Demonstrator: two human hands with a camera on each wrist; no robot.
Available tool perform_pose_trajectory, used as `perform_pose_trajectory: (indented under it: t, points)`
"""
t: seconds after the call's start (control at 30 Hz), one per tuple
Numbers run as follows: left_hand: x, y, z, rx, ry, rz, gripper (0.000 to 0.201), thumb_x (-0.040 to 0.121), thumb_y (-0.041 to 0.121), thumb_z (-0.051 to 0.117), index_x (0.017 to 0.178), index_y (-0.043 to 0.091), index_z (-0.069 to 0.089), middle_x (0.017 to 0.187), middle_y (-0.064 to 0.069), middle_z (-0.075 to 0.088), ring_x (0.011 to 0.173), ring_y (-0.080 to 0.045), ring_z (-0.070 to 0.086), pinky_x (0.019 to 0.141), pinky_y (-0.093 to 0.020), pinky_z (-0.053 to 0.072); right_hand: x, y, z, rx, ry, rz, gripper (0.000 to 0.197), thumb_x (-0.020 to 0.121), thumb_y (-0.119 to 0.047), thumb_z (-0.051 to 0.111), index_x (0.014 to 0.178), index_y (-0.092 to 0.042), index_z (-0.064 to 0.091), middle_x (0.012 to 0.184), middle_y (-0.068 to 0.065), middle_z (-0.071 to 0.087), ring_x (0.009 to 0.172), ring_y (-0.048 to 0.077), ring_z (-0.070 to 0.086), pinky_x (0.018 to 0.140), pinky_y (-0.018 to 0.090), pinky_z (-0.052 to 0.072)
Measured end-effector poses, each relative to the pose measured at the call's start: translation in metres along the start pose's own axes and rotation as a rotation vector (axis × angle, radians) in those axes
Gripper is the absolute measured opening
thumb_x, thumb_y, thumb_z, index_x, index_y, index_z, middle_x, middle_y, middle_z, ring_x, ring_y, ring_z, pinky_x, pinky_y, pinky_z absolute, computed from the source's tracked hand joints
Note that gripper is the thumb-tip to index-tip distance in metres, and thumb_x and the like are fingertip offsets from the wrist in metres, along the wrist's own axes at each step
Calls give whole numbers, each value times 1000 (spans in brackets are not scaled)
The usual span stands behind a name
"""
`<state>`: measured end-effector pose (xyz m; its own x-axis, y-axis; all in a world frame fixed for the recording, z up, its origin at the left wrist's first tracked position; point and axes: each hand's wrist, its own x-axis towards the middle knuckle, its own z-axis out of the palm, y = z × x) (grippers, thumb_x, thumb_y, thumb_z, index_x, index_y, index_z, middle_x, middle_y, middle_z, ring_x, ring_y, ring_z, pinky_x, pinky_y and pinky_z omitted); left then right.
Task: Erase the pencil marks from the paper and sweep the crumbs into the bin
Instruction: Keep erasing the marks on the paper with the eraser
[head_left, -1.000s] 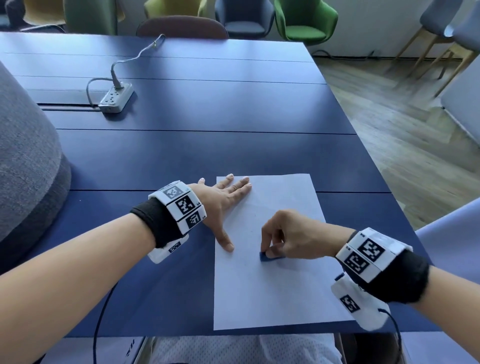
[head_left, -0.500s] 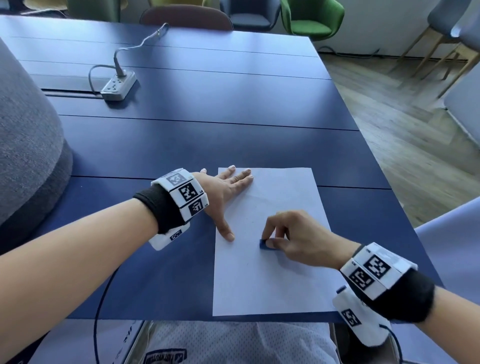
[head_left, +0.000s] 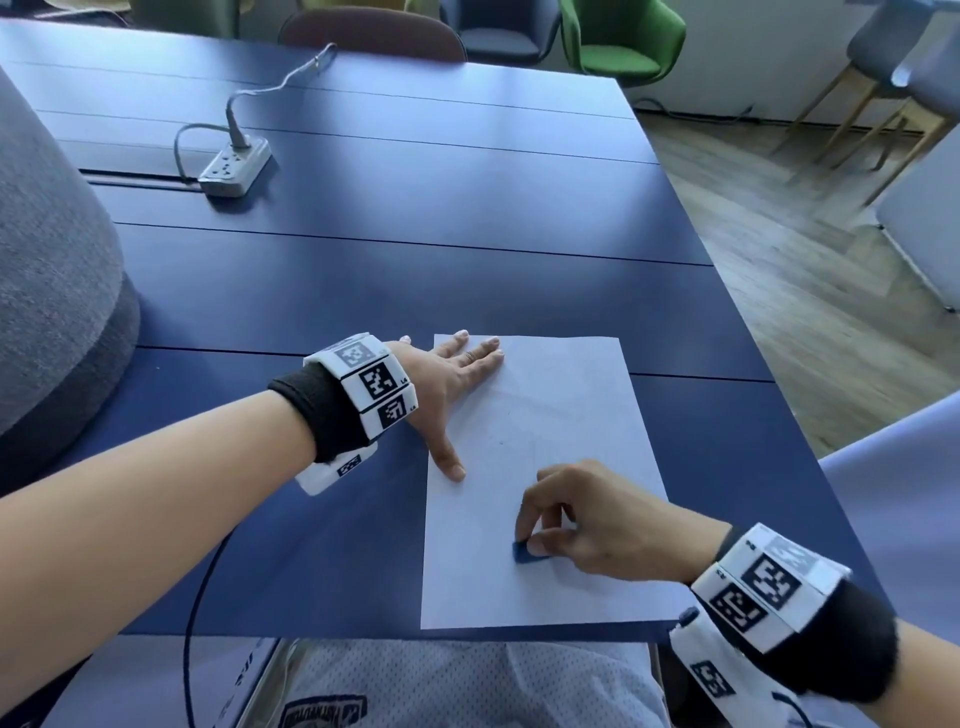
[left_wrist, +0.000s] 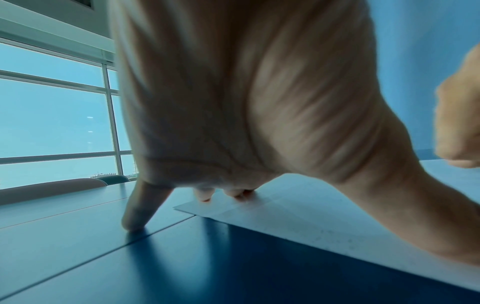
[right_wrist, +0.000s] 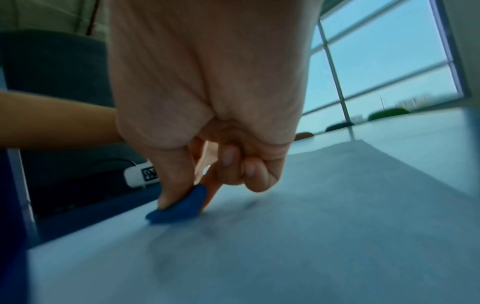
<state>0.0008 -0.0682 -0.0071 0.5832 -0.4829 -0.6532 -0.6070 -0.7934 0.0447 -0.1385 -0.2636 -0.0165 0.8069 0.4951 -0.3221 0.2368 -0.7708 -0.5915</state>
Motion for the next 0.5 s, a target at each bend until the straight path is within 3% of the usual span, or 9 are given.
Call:
perform_pose_trajectory:
  t: [0.1,0.27,0.4,0.5]
  points:
    - [1,-1,1,-4,6,5,149,53,75,78,149,30,-27,154,21,-32,143,-12,-30,113,-66,0,4,3,-1,-1,77,21,8,83,-21,69,87,-28,70,77,-9,56,70,6,52,64,18,42]
    - [-1,1,-1,4,5,6,148,55,73,78,149,28,-27,154,20,-32,143,-12,-30,114,-67,1,1,-5,-11,9,-126,35,8,81,-22,71,87,-27,72,82,-2,64,75,13,59,71,31,52]
    - [1,0,0,0,-3,7,150,53,75,77,148,29,-28,154,20,-34,143,-13,-31,113,-67,1,38,-1,-31,-52,-19,65,10,79,-18,72,85,-26,74,71,-7,63,61,6,52,58,18,44]
    - [3,-3,3,-12,6,15,151,52,76,77,148,29,-29,153,20,-34,143,-11,-31,113,-68,2,72,9,-53,-42,88,111,8,79,-18,73,84,-23,74,67,-9,59,61,5,52,60,20,44]
